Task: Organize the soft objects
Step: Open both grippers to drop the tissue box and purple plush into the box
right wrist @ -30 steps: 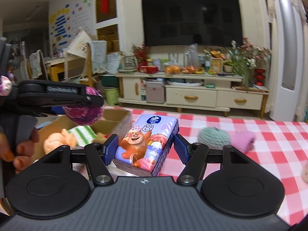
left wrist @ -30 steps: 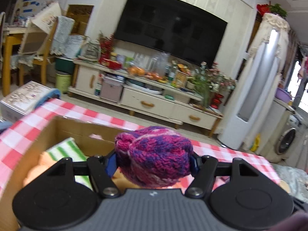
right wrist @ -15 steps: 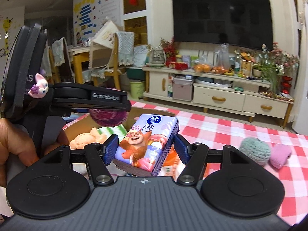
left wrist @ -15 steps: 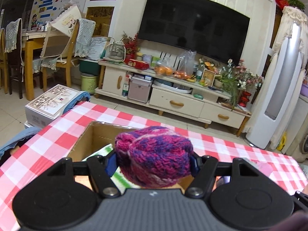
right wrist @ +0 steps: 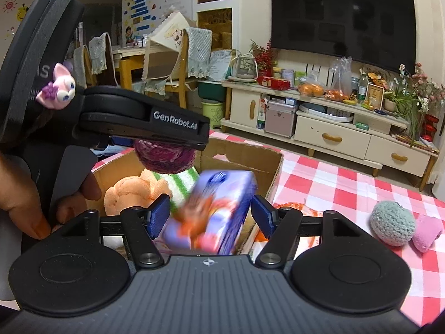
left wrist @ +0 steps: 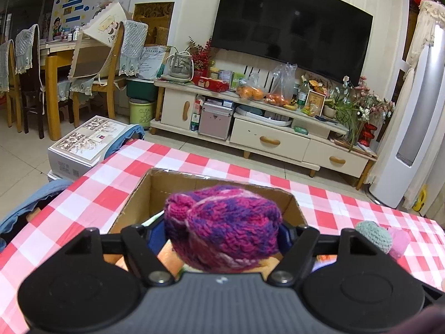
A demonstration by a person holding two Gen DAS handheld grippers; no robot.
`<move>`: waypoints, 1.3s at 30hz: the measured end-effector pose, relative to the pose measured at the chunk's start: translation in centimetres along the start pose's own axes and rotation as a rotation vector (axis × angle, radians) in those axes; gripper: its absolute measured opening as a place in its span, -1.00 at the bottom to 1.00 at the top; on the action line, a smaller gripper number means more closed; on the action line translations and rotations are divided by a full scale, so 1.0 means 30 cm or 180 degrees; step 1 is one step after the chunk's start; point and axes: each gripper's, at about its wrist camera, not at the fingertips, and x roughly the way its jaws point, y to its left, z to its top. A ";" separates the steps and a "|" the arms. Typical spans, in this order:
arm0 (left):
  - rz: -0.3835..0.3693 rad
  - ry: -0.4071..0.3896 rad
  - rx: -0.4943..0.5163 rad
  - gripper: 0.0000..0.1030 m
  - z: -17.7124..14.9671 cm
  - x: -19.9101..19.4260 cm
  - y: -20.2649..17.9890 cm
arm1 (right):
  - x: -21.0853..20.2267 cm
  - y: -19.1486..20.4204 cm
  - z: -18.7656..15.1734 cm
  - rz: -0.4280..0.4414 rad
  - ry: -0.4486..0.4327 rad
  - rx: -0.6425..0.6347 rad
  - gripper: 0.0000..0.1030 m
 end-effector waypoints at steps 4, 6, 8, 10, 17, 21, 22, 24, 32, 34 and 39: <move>0.0033 -0.0024 0.0047 0.84 0.003 -0.009 -0.004 | -0.026 -0.004 -0.002 -0.0031 -0.0038 0.0041 0.96; 0.0059 -0.0069 0.0062 0.90 0.004 -0.017 -0.010 | -0.045 -0.008 -0.005 -0.0074 -0.0062 0.0070 0.96; 0.0067 -0.0082 0.0114 0.92 0.004 -0.019 -0.021 | -0.067 -0.016 -0.010 -0.0131 -0.0089 0.0113 0.98; 0.0073 -0.0087 0.0158 0.94 0.000 -0.016 -0.030 | -0.091 -0.028 -0.016 -0.0177 -0.0115 0.0185 1.00; 0.0059 -0.0094 0.0213 0.96 -0.002 -0.021 -0.061 | -0.142 -0.090 -0.040 -0.0291 -0.0195 0.0427 1.00; 0.0044 -0.0094 0.0265 0.96 -0.006 -0.023 -0.081 | -0.156 -0.125 -0.054 -0.0337 -0.0201 0.0559 1.00; 0.0042 -0.0095 0.0276 0.96 -0.008 -0.024 -0.086 | -0.164 -0.131 -0.062 -0.0345 -0.0201 0.0585 1.00; 0.0041 -0.0098 0.0306 0.97 -0.009 -0.025 -0.099 | -0.166 -0.138 -0.068 -0.0377 -0.0201 0.0618 1.00; 0.0041 -0.0101 0.0404 0.98 -0.019 -0.027 -0.145 | -0.180 -0.154 -0.093 -0.0447 -0.0145 0.0700 1.00; 0.0037 -0.0097 0.0429 0.98 -0.022 -0.027 -0.156 | -0.181 -0.161 -0.095 -0.0473 -0.0132 0.0733 1.00; 0.0033 -0.0084 0.0511 0.98 -0.030 -0.024 -0.194 | -0.188 -0.179 -0.109 -0.0522 -0.0117 0.0811 1.00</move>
